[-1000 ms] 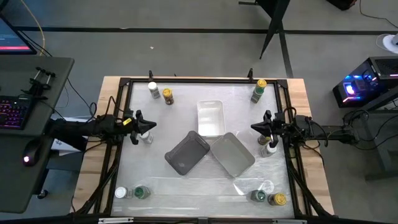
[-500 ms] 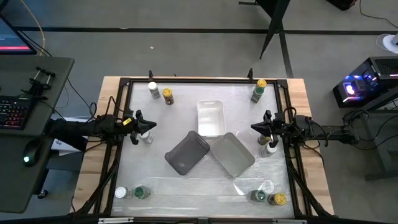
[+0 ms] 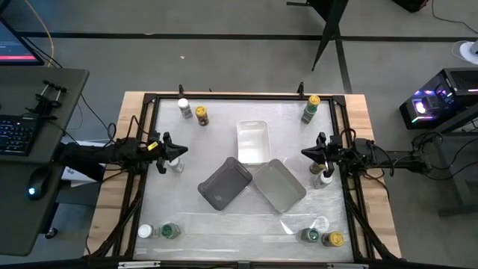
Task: Sort spices by type
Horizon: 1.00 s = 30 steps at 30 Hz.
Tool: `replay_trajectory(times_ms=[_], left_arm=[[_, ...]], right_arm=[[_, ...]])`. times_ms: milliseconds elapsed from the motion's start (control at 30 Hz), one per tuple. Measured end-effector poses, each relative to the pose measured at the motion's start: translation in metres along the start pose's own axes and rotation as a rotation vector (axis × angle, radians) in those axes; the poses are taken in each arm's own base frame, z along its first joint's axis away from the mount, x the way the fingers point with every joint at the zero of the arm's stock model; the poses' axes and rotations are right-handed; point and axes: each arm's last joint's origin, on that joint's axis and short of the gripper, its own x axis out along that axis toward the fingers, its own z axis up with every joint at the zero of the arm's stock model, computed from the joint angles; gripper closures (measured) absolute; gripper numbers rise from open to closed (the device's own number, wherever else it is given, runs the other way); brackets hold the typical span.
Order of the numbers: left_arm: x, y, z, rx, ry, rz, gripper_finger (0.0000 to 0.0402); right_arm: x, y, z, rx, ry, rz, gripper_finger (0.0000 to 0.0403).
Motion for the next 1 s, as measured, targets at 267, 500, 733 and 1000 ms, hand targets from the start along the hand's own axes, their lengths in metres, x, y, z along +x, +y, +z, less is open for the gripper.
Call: replay_trajectory(times_ms=[267, 500, 733, 1000], left_arm=[[0.0, 0.0001, -0.0001, 0.0, 0.0, 0.001, 0.0401], [0.0, 0.0, -0.0001, 0.0, 0.0, 0.0, 0.0401], [0.0, -0.0002, 0.0003, -0.001, -0.004, -0.002, 0.0401], [0.0, -0.0015, 0.0048, -0.344, -0.059, -0.006, 0.0401]], right_arm=[[0.0, 0.0, 0.0001, 0.0, 0.0, 0.0, 0.0402], [0.0, 0.0001, 0.0001, 0.0, 0.0, 0.0, 0.0402], [0.0, 0.0, 0.0001, 0.0, -0.001, 0.0, 0.0402], [0.0, 0.0001, 0.0001, 0.0, 0.0, 0.001, 0.0402]])
